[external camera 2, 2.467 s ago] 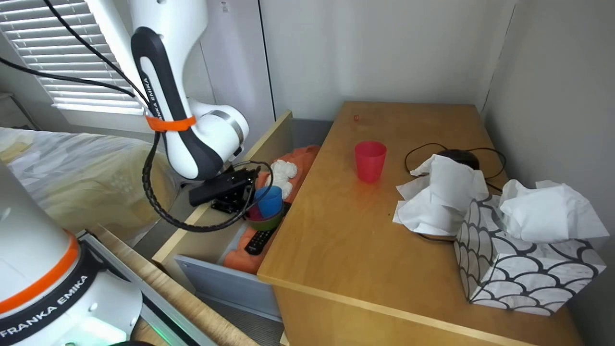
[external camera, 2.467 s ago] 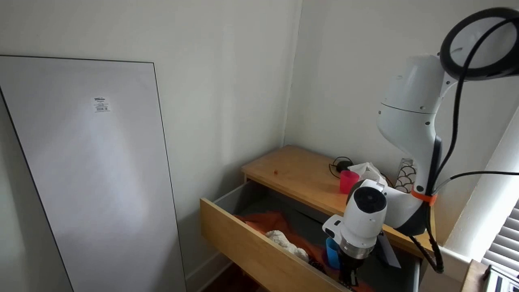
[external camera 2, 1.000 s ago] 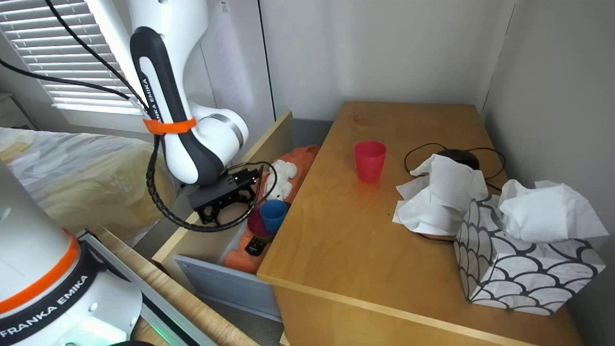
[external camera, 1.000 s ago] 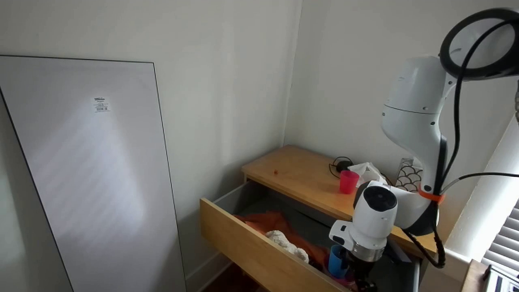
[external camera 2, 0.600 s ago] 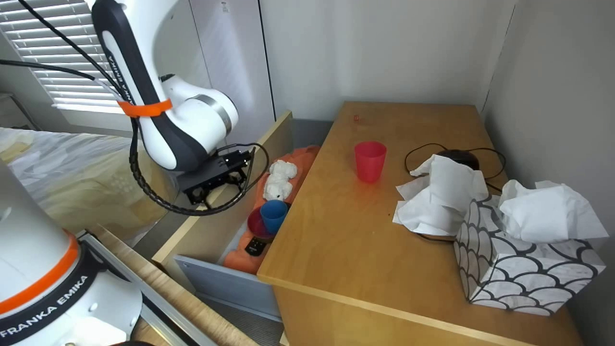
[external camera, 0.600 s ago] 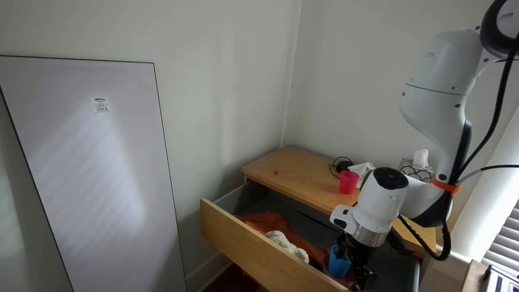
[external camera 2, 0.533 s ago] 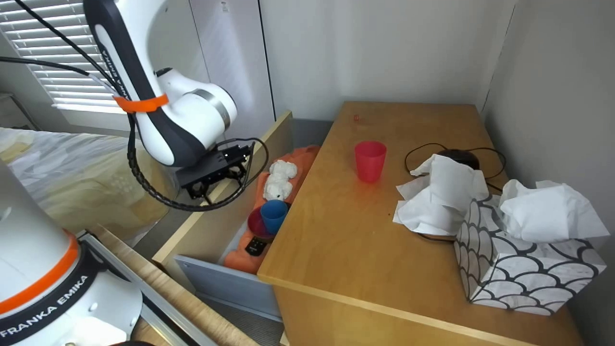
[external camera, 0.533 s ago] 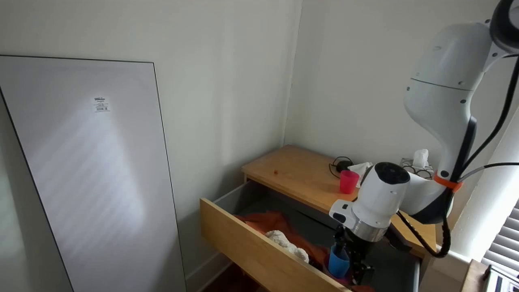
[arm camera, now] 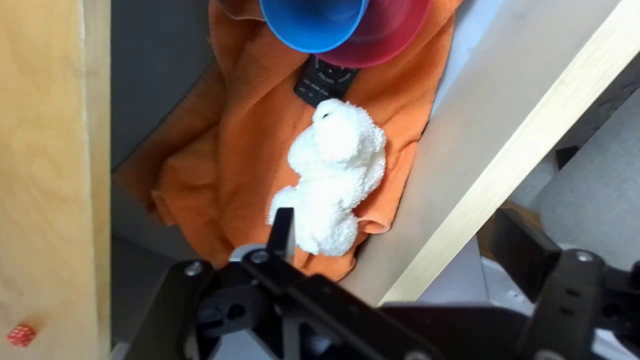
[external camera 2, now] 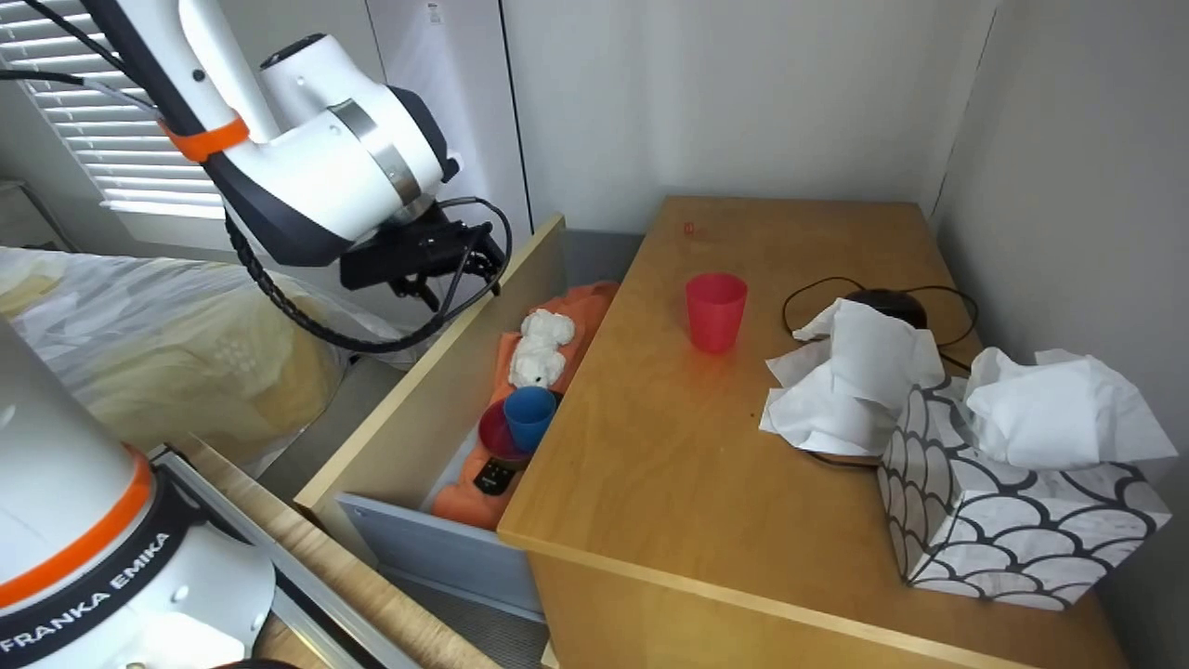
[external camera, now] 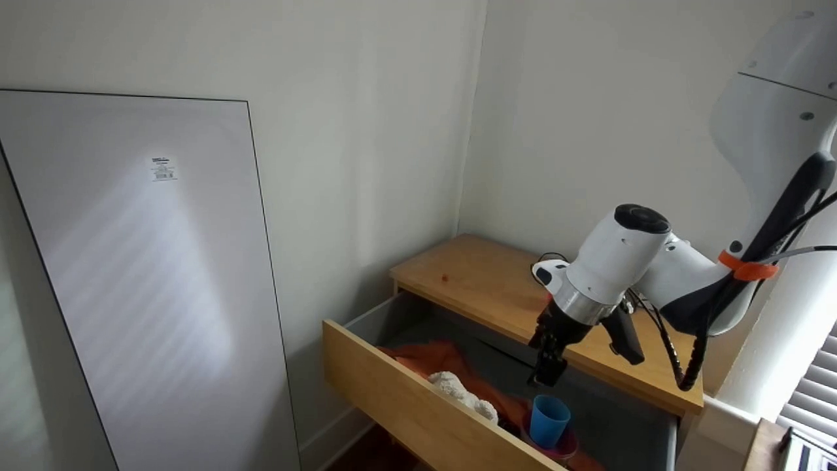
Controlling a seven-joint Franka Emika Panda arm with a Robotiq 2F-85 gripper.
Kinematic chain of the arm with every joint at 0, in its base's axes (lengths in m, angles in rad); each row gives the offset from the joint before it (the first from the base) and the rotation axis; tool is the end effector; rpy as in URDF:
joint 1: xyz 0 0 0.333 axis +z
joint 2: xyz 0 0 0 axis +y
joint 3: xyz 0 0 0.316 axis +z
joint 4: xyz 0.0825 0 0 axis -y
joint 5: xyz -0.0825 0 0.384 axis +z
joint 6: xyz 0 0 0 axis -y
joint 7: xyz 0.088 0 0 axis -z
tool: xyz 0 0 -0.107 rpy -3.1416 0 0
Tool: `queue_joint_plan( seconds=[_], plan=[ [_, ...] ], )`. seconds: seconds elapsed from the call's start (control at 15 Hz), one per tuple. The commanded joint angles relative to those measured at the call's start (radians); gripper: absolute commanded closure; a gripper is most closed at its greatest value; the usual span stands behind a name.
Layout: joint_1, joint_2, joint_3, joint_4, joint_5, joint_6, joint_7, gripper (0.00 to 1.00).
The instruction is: Put the stacked bowls and blue cup in the open drawer
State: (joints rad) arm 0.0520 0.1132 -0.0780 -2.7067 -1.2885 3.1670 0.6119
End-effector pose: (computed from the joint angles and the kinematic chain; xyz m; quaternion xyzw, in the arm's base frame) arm 0.3765 0.0764 0.2074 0.9338 0.3180 0.1565 0.0491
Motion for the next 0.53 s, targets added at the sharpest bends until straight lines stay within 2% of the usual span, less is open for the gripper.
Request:
queue_joint_plan(
  seconds=[0.0, 0.2, 0.27, 0.47],
  plan=[
    [-0.026, -0.12, 0.018, -0.063, 0.208, -0.053, -0.015, 0.0],
    [-0.016, -0.186, 0.023, -0.089, 0.415, -0.156, -0.051, 0.0],
    [-0.016, -0.105, 0.005, -0.029, 0.295, -0.082, -0.011, 0.0],
    [-0.016, -0.149, 0.013, -0.052, 0.376, -0.134, -0.031, 0.0]
  ],
)
